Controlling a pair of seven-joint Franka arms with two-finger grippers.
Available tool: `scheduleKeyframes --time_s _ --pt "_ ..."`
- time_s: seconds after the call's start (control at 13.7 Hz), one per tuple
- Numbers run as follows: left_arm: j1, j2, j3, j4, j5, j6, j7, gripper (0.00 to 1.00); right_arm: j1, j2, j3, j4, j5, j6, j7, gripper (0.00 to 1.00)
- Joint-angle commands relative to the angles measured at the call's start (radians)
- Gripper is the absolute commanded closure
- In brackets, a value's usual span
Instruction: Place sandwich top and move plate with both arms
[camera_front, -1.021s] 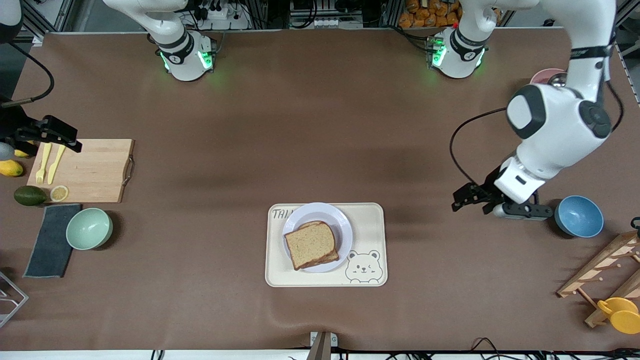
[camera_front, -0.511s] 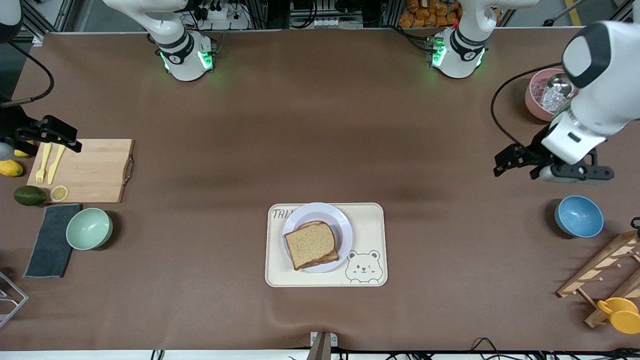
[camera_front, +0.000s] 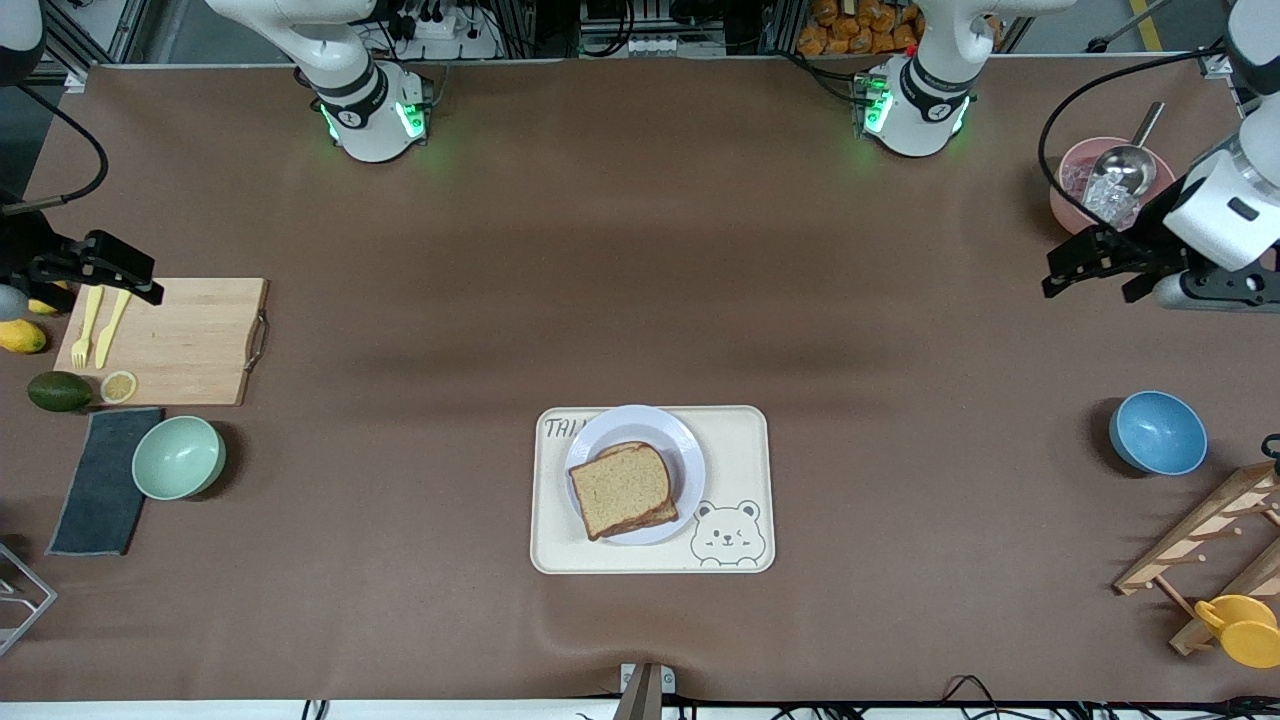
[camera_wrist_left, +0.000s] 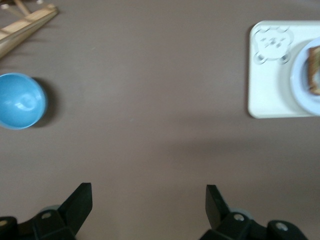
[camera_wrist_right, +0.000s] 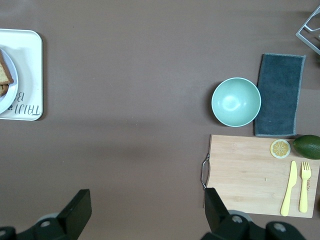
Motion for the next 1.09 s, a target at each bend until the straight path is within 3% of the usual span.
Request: scheduleKeyframes --time_s 0.0,0.22,1.02 --pt "0.021 0.033 -0.035 0.101 0.073 -0.093 -0.006 0.00 -0.022 0.007 0.015 0.017 0.015 -0.006 0.006 0.00" --pt "0.012 0.057 -0.065 0.166 0.099 -0.172 0.022 0.00 -0.021 0.009 0.015 0.016 0.015 -0.006 0.006 0.00" --pt "0.014 0.040 -0.095 0.178 0.027 -0.188 -0.026 0.00 -0.016 0.010 0.015 0.017 0.015 -0.005 0.006 0.00"
